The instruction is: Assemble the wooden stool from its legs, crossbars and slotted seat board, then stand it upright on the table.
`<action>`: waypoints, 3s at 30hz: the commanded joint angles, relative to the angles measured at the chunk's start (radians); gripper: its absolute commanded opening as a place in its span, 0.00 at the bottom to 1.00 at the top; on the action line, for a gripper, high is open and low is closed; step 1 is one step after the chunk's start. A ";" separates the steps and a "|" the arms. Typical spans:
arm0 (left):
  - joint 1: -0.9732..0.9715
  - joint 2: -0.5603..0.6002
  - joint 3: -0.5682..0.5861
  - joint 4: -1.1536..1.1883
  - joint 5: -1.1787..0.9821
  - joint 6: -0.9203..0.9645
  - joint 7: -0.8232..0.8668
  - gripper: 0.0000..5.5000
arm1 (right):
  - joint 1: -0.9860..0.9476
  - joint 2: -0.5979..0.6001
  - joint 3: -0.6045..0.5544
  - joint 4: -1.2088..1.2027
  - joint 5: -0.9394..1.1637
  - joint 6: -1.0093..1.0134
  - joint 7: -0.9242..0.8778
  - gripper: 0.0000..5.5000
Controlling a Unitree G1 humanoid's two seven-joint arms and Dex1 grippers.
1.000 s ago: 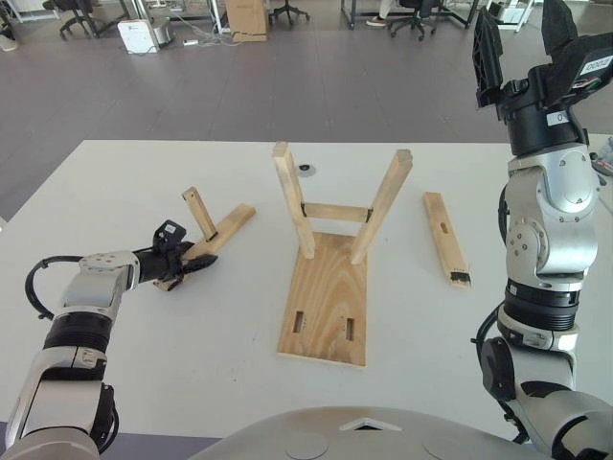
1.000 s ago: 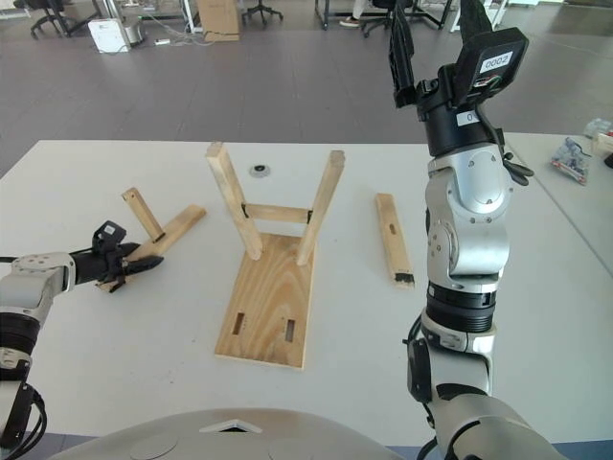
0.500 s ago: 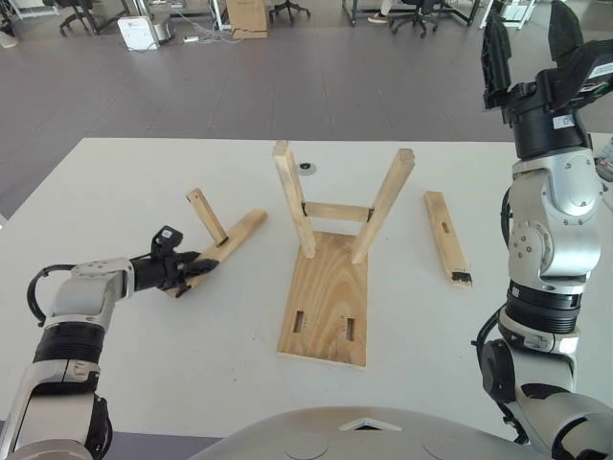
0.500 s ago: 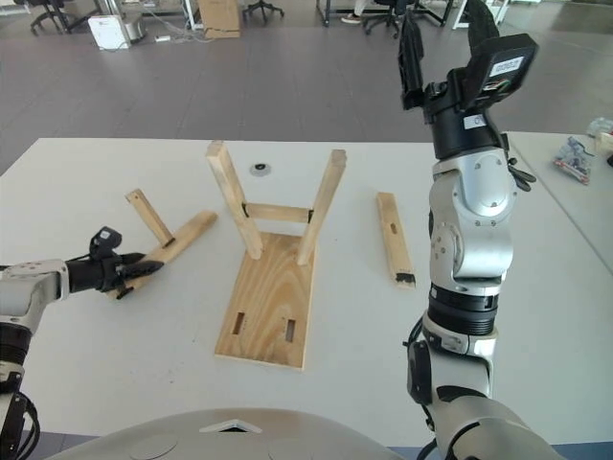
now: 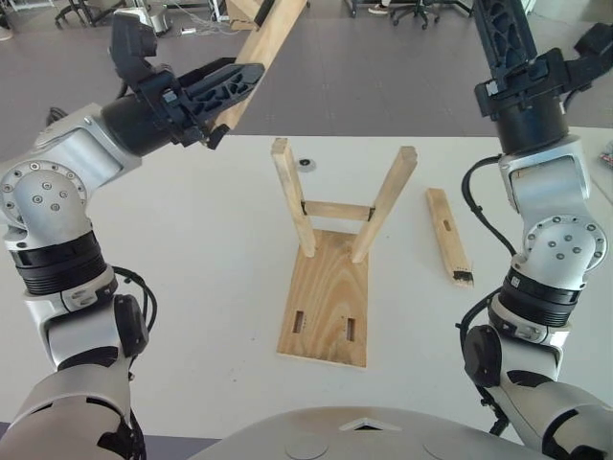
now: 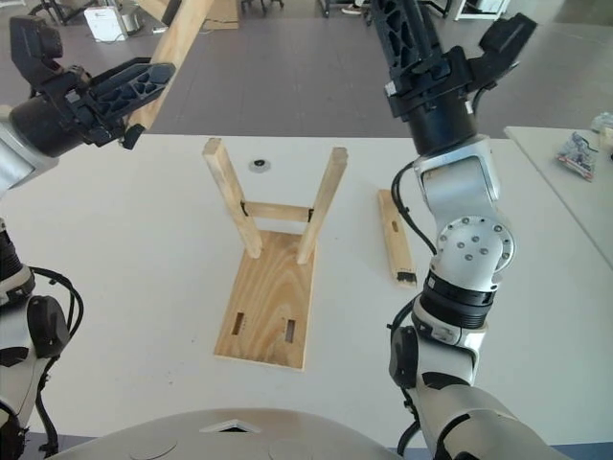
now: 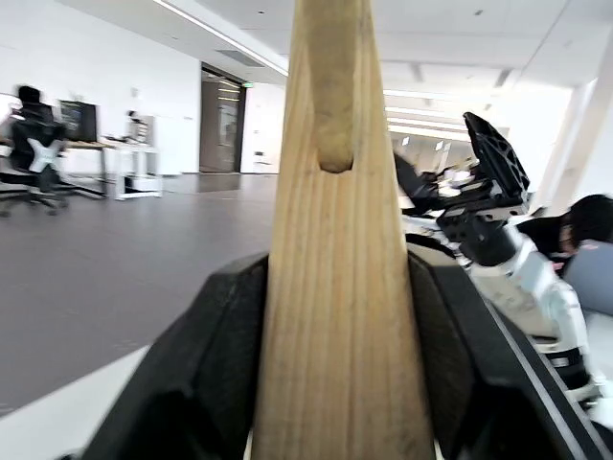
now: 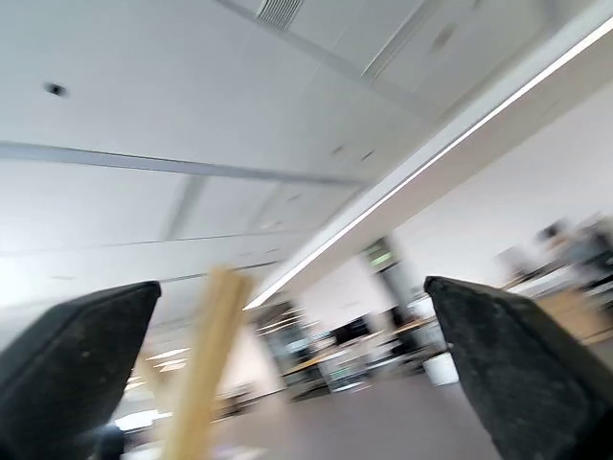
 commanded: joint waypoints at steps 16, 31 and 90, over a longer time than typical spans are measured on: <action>-0.014 -0.086 -0.111 -0.101 -0.353 0.116 0.161 0.37 | -0.064 -0.166 0.002 0.135 0.424 0.209 0.087 0.98; 0.026 -0.056 -0.153 -0.127 -0.434 0.106 0.201 0.37 | -0.075 -0.202 0.032 0.159 0.412 0.237 0.114 0.70; 1.084 0.033 -0.164 -0.047 0.354 -0.461 -0.191 0.65 | 0.654 -0.473 0.125 -0.462 -0.373 -0.044 0.752 0.37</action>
